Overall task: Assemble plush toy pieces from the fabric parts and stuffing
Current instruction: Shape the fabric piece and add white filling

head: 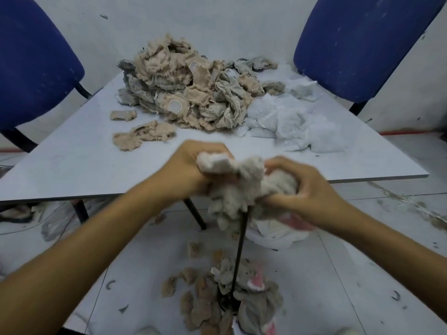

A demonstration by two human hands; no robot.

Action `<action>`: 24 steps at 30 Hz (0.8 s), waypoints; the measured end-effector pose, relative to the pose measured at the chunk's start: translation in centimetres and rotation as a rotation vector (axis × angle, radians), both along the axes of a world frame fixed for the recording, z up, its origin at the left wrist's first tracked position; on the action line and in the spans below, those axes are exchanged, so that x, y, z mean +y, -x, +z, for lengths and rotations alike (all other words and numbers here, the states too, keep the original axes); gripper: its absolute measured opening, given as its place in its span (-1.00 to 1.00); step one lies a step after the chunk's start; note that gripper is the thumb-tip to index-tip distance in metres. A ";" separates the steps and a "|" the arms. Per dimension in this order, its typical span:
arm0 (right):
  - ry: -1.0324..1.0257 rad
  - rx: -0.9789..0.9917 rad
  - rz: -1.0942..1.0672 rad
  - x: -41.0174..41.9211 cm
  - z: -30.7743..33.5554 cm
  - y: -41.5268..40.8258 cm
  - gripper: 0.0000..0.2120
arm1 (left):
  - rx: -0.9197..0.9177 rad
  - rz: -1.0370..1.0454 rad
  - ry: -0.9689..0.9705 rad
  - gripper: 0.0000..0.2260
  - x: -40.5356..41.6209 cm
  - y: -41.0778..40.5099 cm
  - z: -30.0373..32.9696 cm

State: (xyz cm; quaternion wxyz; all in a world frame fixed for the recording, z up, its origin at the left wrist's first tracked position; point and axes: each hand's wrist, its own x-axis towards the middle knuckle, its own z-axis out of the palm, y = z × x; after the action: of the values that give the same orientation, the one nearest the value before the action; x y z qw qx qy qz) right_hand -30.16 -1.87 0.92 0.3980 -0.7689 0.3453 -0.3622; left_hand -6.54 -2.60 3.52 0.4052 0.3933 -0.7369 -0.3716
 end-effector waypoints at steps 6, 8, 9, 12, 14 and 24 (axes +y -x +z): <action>0.032 -0.342 -0.156 -3.3 5.1 -0.5 -0.63 | 0.389 0.169 -0.061 -0.76 -3.1 -0.1 3.3; 0.009 -0.322 -0.226 -4.2 4.9 -0.9 -0.61 | 0.358 0.209 -0.107 -0.79 -4.1 0.1 3.0; -0.017 -0.288 -0.259 -4.7 4.5 -1.1 -0.58 | 0.324 0.247 -0.141 -0.77 -4.6 0.0 2.7; -0.087 -0.060 -0.334 -6.5 2.7 -1.1 -0.55 | -0.131 0.485 -0.031 -0.60 -5.7 -0.2 1.2; 0.032 0.161 -0.437 -7.9 1.8 -0.7 -0.71 | -0.499 0.567 0.264 -0.50 -5.8 0.1 0.5; 0.366 0.542 -0.652 -9.6 -0.2 -0.3 -0.63 | -0.665 0.201 0.148 -0.86 -8.0 2.4 -0.2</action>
State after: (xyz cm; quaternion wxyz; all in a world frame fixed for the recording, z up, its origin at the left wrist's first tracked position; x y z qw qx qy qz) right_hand -29.90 -11.46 0.75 0.0164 -0.7447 0.5911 -0.3093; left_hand -8.97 -10.62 3.35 0.2050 0.5329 -0.8111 -0.1270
